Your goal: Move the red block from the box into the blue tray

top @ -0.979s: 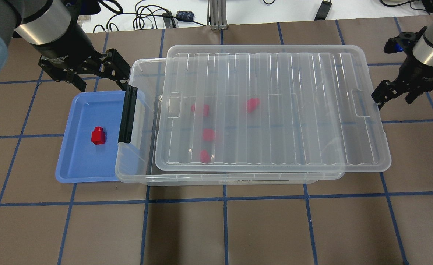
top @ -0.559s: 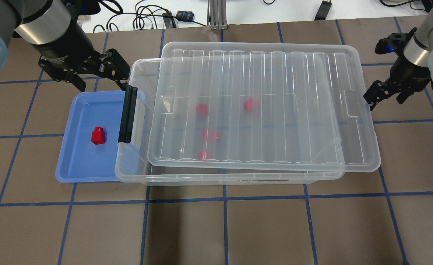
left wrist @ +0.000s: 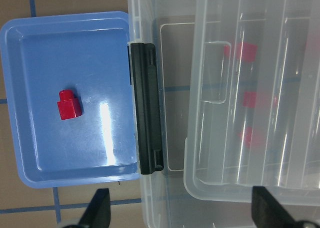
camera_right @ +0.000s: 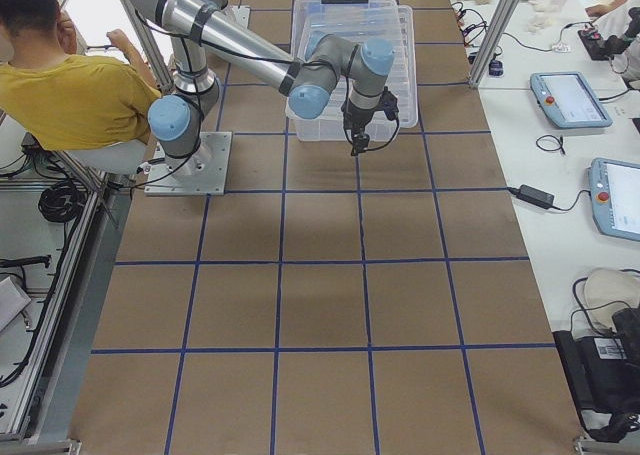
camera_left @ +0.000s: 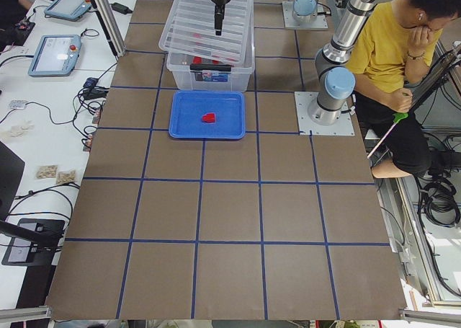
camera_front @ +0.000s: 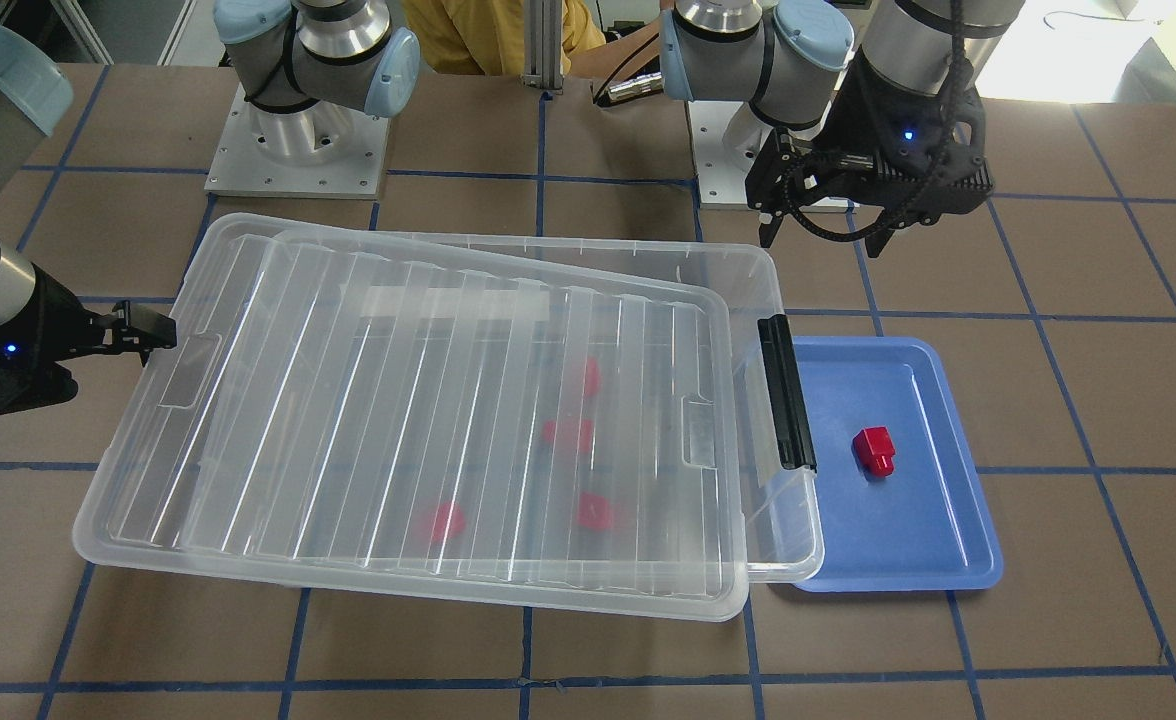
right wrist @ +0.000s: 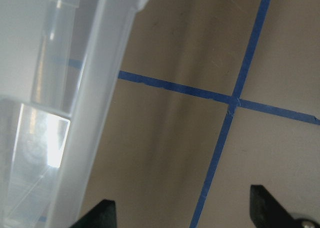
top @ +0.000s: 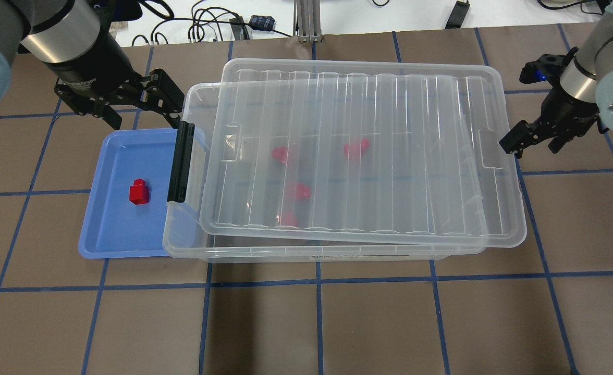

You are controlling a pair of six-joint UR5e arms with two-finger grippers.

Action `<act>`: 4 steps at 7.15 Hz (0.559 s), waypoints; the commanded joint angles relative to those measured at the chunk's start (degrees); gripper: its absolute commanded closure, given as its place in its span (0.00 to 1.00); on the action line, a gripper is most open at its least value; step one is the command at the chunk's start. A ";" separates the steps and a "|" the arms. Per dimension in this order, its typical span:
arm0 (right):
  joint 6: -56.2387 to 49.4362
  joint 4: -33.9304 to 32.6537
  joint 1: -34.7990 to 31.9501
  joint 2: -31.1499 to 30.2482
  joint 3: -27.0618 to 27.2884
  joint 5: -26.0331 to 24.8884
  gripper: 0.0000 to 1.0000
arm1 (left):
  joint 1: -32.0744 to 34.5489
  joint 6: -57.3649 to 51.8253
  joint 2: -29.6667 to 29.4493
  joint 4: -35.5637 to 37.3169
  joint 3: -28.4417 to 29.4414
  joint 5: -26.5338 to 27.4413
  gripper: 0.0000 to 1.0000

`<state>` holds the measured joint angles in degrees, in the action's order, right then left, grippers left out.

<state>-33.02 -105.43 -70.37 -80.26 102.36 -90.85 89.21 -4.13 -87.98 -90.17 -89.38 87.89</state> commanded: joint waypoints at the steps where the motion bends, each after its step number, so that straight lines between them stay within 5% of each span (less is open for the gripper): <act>1: -0.02 0.14 -0.03 -0.07 0.03 0.85 0.00 | 0.00 0.00 0.00 0.00 0.00 0.00 0.00; 4: 0.50 0.14 -1.96 0.02 0.03 1.56 0.00 | 0.00 0.00 0.00 0.00 0.00 0.00 0.00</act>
<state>-32.72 -105.24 -71.75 -80.32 102.39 -89.40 89.21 -4.13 -87.98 -90.18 -89.38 87.89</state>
